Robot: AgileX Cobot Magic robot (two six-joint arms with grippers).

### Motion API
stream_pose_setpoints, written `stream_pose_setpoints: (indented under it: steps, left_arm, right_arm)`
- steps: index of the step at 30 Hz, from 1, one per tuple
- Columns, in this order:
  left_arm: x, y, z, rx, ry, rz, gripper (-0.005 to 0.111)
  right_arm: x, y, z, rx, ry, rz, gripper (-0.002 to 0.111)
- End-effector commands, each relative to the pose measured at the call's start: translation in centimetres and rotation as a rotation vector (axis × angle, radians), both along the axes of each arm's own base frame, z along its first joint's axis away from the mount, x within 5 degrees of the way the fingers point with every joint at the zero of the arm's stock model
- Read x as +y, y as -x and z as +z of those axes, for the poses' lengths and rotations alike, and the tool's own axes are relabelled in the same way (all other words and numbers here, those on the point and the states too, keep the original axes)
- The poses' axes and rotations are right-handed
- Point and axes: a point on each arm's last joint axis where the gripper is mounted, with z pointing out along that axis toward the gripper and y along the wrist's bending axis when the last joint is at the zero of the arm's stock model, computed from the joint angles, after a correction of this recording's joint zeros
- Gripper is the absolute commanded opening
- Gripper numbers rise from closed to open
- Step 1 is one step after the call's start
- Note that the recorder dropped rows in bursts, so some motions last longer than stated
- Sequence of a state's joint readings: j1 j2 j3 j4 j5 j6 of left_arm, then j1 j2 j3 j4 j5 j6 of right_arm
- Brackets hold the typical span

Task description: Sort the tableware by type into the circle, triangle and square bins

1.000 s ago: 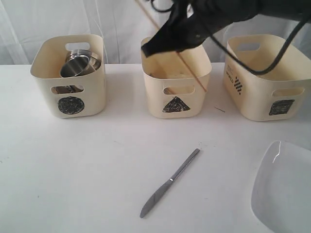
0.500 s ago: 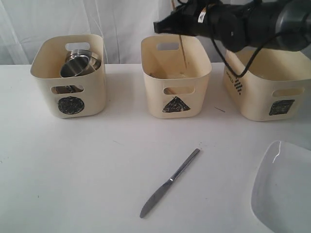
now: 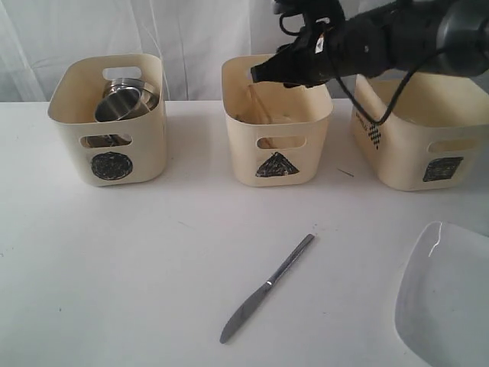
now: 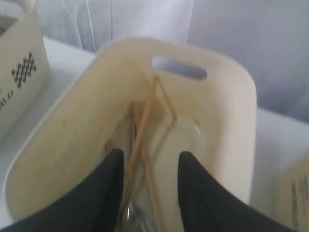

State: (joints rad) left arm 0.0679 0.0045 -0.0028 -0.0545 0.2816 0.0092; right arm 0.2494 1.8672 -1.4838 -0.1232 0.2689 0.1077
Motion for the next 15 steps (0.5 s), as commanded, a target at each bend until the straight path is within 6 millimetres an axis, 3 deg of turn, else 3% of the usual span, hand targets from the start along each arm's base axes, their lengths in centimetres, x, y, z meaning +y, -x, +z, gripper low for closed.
stream_pose_setpoints:
  steps: [1, 5, 7, 15]
  left_arm:
    - [0.0, 0.0, -0.1, -0.001, 0.011, 0.004, 0.000]
    - [0.0, 0.0, -0.1, -0.001, 0.011, 0.004, 0.000]
    - [0.0, 0.0, -0.1, -0.001, 0.011, 0.004, 0.000]
    - [0.0, 0.0, -0.1, -0.001, 0.011, 0.004, 0.000]
  right_arm:
    - [-0.9, 4.5, 0.9, 0.398, -0.003, -0.051, 0.036]
    - [-0.3, 8.3, -0.9, 0.720, 0.029, 0.136, 0.036]
    - [0.0, 9.8, -2.1, 0.798, -0.013, 0.191, 0.036]
    - [-0.6, 15.4, -6.6, 0.844, -0.167, 0.128, 0.036]
